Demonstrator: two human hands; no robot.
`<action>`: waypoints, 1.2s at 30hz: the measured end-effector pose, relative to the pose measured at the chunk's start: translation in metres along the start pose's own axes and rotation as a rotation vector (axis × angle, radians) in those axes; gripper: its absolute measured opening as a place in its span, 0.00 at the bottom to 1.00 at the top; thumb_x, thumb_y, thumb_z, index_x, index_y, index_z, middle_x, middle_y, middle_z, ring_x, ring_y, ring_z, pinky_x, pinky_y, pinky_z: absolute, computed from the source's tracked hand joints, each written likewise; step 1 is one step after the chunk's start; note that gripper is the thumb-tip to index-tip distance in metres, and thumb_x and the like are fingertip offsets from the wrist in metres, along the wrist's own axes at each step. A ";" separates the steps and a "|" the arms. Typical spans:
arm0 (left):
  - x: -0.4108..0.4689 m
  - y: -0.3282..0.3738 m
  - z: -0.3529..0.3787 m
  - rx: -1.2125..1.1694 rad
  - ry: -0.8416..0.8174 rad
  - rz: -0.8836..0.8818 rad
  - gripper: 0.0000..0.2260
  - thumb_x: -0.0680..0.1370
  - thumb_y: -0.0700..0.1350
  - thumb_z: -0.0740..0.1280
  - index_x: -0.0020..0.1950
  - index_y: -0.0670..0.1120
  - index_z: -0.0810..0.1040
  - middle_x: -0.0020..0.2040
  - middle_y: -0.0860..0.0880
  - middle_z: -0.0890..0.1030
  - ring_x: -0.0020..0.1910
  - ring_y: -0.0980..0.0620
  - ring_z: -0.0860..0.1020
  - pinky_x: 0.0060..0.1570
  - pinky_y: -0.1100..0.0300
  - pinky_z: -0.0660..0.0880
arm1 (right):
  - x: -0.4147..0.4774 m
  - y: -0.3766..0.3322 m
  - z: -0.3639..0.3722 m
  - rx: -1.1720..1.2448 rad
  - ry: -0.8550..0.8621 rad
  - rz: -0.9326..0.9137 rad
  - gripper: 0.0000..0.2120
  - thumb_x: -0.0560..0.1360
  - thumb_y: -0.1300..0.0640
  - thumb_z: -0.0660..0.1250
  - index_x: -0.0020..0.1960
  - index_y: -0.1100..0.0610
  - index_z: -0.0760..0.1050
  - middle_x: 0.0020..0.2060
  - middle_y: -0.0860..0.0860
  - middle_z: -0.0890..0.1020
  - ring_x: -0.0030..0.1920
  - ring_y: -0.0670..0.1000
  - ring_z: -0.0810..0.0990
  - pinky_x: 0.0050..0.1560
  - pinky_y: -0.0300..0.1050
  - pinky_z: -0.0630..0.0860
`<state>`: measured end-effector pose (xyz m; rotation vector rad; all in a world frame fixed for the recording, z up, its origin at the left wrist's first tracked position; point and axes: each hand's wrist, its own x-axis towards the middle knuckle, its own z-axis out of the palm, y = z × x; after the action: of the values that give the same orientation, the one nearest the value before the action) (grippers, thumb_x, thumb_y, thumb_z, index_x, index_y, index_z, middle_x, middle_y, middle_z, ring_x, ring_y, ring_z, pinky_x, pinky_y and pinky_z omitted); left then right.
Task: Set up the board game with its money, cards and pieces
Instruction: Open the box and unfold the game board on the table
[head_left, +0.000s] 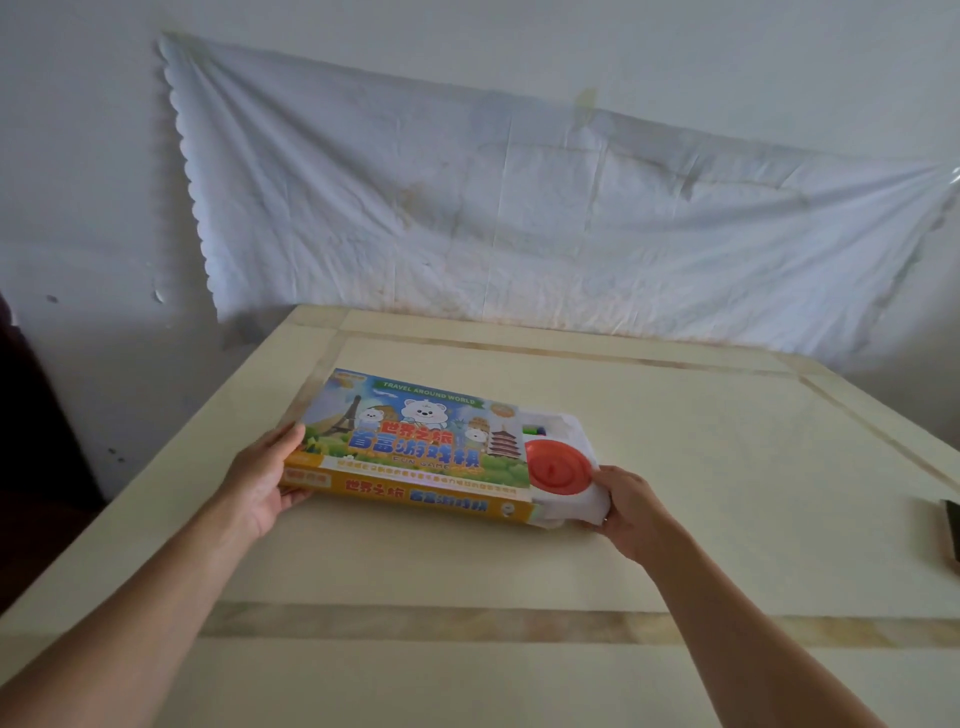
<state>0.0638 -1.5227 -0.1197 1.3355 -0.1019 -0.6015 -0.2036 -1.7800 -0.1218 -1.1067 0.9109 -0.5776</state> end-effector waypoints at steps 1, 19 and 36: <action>0.001 0.000 -0.002 -0.022 0.007 -0.016 0.03 0.79 0.48 0.65 0.47 0.50 0.75 0.41 0.48 0.78 0.38 0.50 0.76 0.38 0.55 0.72 | -0.001 0.000 -0.001 -0.005 -0.011 -0.005 0.07 0.79 0.64 0.58 0.54 0.63 0.72 0.40 0.59 0.79 0.35 0.56 0.78 0.26 0.42 0.75; -0.007 -0.016 0.033 -0.546 0.038 -0.158 0.04 0.76 0.44 0.68 0.49 0.47 0.74 0.47 0.47 0.79 0.45 0.52 0.77 0.54 0.55 0.75 | -0.002 0.008 -0.010 0.250 -0.056 -0.066 0.08 0.78 0.67 0.59 0.51 0.56 0.72 0.46 0.58 0.80 0.42 0.57 0.79 0.31 0.50 0.80; 0.004 0.006 0.013 -0.462 0.094 -0.123 0.04 0.77 0.44 0.67 0.48 0.48 0.72 0.46 0.49 0.79 0.54 0.48 0.76 0.57 0.52 0.70 | -0.002 0.011 -0.040 0.285 -0.036 -0.097 0.09 0.77 0.68 0.60 0.50 0.55 0.73 0.39 0.56 0.83 0.34 0.53 0.83 0.32 0.49 0.80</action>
<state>0.0644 -1.5355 -0.1118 0.9224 0.1884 -0.6206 -0.2390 -1.7939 -0.1377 -0.9035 0.7211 -0.7403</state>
